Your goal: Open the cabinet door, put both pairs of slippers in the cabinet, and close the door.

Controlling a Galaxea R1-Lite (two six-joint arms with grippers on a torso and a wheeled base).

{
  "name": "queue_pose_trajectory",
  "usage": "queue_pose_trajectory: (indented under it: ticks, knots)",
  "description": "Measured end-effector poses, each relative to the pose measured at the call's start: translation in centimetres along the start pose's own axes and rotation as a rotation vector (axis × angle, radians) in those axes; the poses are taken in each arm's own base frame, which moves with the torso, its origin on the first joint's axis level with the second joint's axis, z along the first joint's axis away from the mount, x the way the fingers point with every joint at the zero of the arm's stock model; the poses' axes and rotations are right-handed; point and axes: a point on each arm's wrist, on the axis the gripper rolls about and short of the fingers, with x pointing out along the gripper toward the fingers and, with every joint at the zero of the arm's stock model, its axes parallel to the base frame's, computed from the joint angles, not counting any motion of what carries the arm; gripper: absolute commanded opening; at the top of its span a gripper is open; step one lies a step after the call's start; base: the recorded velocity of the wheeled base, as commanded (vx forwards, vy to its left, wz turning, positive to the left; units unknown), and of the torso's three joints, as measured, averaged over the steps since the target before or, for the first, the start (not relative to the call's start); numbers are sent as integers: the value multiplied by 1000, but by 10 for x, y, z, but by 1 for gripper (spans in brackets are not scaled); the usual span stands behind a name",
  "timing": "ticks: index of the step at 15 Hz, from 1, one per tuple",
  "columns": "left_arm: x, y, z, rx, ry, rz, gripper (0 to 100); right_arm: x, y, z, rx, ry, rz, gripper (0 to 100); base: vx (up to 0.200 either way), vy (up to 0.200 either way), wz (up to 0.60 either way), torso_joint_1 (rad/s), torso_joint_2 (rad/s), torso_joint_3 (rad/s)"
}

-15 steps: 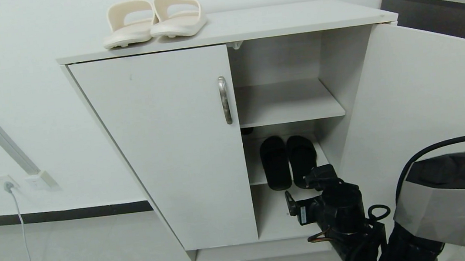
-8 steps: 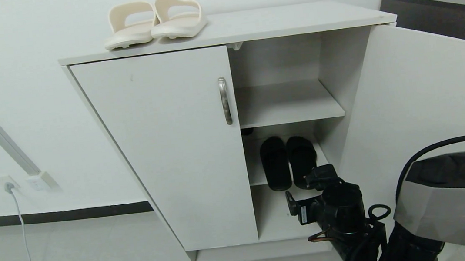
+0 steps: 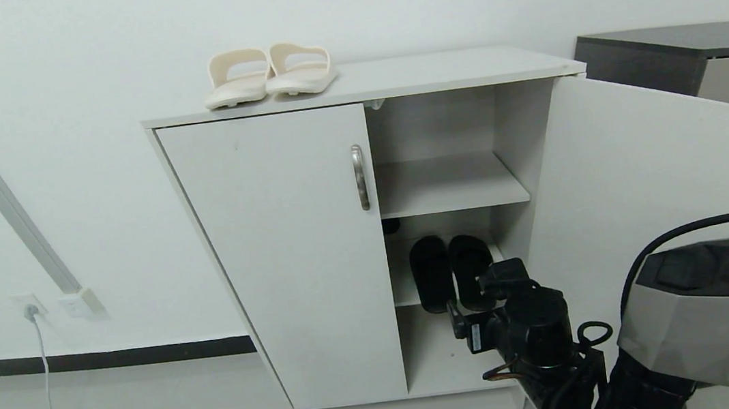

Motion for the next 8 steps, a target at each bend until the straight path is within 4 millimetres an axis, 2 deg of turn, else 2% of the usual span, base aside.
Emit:
queue_pose_trajectory:
  ticks: [3,6,8]
  knots:
    - [0,0,0,-1,0,0,0,0,0,-1,-1,2,-1,100,0,0,0,-1,6,111]
    - [0,0,0,-2,0,0,0,1,0,-2,-2,4,-3,100,0,0,0,0,0,0]
    - [0,0,0,-3,0,0,0,1,0,-2,-2,4,-2,100,0,200,0,0,2,5]
